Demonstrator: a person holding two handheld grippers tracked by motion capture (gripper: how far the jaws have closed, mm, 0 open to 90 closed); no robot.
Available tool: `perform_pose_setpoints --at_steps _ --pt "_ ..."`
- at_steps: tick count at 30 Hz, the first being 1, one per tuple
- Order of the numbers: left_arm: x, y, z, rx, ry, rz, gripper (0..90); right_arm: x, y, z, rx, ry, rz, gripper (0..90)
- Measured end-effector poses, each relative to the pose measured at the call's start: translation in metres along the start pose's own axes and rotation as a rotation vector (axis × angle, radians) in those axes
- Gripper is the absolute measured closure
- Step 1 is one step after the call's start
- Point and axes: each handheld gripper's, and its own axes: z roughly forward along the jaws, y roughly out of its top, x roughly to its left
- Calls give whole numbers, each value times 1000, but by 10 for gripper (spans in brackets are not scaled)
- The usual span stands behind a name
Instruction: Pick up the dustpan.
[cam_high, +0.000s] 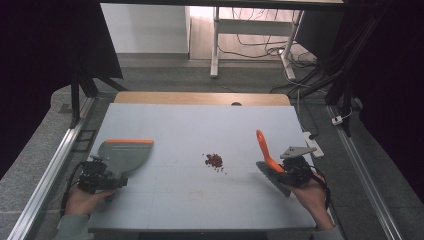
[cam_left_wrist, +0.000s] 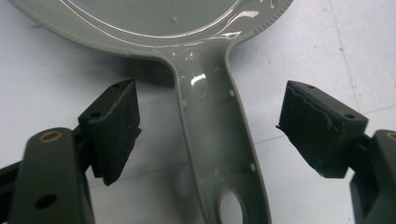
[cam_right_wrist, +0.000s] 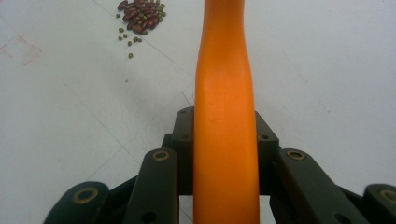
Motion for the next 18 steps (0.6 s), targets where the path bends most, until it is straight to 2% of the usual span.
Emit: perform_pose_setpoints --at_steps 2,4,9,10,12,13,14,18 --pt "1 2 7 -2 -9 -26 212 0 0 1 1 -1 -7 709" --pt "1 3 9 -5 -11 -29 216 0 1 1 1 -1 -9 709" --pt "0 5 15 -20 -6 -50 345 1 1 0 1 -6 -1 709" --pt "0 5 15 -24 -10 -53 345 1 1 0 1 -6 -1 709" --pt "1 5 16 -26 -15 -58 424 0 1 0 0 -7 -2 709" --pt "1 5 16 -28 -15 -58 424 0 1 0 0 -7 -2 709" --pt "2 5 16 -32 -18 -58 495 0 1 0 3 -6 4 709" --pt "3 4 17 -36 -21 -59 550 -1 1 1 4 -10 6 709"
